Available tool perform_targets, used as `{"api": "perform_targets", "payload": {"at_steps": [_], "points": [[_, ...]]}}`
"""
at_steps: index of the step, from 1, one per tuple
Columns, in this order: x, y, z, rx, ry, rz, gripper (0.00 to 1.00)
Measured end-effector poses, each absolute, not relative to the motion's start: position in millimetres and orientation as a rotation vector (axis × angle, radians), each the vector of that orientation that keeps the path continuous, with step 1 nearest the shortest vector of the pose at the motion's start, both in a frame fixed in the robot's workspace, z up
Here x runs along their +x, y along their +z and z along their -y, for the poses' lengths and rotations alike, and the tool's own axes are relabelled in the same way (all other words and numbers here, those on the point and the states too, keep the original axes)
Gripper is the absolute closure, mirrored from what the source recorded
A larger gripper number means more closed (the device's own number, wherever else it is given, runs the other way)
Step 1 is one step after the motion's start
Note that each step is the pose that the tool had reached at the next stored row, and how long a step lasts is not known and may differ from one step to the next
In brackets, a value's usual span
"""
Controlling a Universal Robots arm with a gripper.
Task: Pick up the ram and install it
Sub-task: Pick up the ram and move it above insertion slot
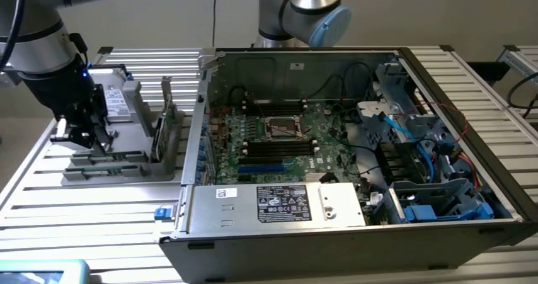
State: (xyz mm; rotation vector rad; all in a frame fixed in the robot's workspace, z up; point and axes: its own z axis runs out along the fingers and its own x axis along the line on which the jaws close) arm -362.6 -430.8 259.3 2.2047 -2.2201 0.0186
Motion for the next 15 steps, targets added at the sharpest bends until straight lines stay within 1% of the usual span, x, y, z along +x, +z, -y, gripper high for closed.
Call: {"api": "perform_targets", "payload": {"at_steps": [15], "points": [[-363, 232, 436, 2.202, 0.019, 2.223, 0.64]]}}
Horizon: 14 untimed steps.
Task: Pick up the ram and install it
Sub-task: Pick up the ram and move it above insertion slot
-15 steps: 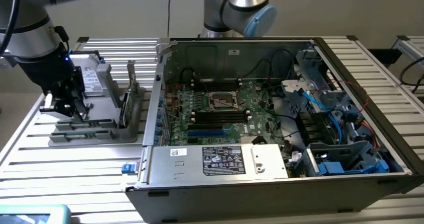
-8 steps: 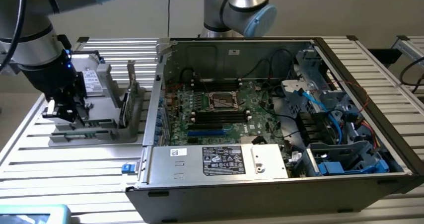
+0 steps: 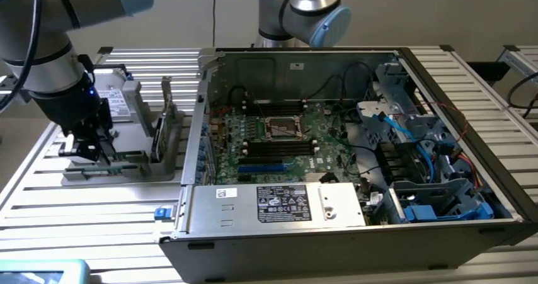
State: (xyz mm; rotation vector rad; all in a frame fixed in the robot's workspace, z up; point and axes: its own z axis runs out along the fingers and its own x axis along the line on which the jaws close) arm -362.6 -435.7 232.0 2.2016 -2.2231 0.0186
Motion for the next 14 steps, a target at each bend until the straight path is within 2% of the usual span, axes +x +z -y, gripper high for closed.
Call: {"api": "perform_targets", "payload": {"at_steps": [14], "points": [[-365, 216, 436, 2.201, 0.019, 2.224, 0.64]]}}
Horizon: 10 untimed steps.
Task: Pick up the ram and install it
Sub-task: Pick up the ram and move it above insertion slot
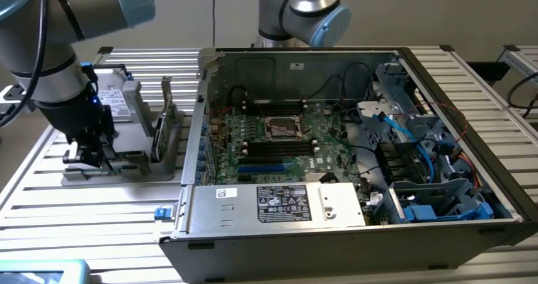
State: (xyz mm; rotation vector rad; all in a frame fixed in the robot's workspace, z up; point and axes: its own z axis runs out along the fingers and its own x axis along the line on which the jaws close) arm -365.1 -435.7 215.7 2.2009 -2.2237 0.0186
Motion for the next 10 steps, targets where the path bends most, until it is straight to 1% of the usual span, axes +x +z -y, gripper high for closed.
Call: {"api": "perform_targets", "payload": {"at_steps": [10], "points": [[-365.3, 206.3, 435.7, 2.201, 0.019, 2.224, 0.64]]}}
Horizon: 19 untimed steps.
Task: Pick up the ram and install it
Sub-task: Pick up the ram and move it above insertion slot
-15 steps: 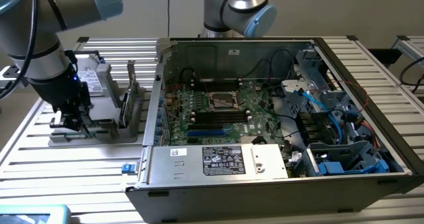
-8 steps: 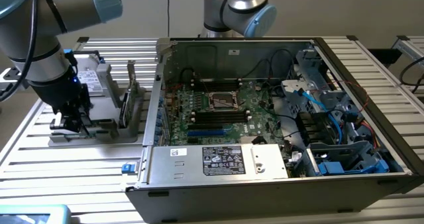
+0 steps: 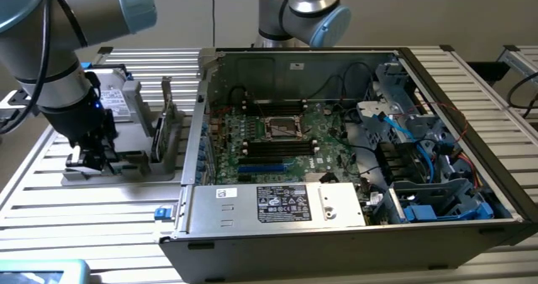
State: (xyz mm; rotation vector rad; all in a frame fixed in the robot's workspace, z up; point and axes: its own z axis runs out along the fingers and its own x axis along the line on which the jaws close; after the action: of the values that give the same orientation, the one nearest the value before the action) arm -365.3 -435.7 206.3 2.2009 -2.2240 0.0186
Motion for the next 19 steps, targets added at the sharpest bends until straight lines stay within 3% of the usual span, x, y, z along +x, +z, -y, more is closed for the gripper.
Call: {"api": "perform_targets", "payload": {"at_steps": [11, 14, 16, 19], "points": [[-365, 199, 434, 2.201, 0.019, 2.224, 0.64], [-366, 196, 433, 2.201, 0.019, 2.224, 0.72], [-366, 198, 433, 2.201, 0.018, 2.224, 0.84], [-367, 210, 433, 2.201, 0.019, 2.224, 0.86]]}}
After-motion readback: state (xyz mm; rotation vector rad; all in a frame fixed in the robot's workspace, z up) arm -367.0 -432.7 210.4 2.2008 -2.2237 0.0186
